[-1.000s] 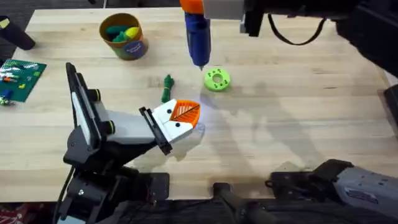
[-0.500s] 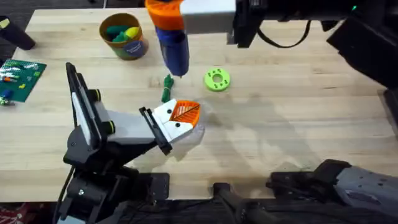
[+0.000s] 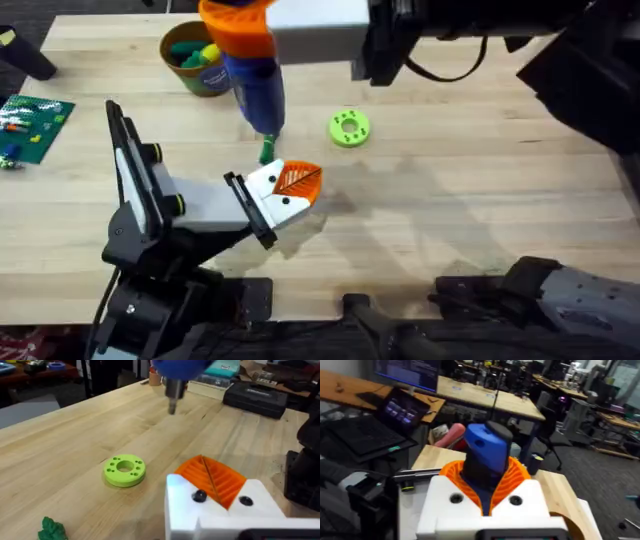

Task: Pick up the gripper from the table and insert it into the empty holder that is missing its gripper. Then pick up a screw, insert it into the mounting hole, and use the screwdriver to tighten it. Finally, clean up the table by picking up the vegetable and placing it into the bucket.

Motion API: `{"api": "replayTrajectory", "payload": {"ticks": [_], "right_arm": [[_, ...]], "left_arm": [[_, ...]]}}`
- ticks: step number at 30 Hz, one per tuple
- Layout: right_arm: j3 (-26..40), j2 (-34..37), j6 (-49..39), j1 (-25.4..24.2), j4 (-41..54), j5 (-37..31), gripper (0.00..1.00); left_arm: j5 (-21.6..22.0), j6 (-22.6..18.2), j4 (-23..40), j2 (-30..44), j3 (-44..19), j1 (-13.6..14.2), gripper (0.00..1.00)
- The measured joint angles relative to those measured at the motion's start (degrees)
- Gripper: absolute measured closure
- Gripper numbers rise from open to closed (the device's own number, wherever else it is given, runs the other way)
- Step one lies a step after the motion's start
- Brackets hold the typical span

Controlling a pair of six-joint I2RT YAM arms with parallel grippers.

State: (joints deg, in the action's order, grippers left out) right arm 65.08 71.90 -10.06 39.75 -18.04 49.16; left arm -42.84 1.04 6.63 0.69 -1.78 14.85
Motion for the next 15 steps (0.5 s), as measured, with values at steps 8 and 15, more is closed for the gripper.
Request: {"api": "replayTrajectory", "payload": {"ticks": [8,15], "right_arm": [[0.0,0.0,1.8,1.0,0.0,2.2,0.942],[-3.3,0.0,2.0,2.9,-5.0,1.4,0.942]], "left_arm": [[0.0,0.0,0.0,0.0,0.0,0.0,0.992],[0.0,0.0,0.0,0.0,0.0,0.0,0.992]]}}
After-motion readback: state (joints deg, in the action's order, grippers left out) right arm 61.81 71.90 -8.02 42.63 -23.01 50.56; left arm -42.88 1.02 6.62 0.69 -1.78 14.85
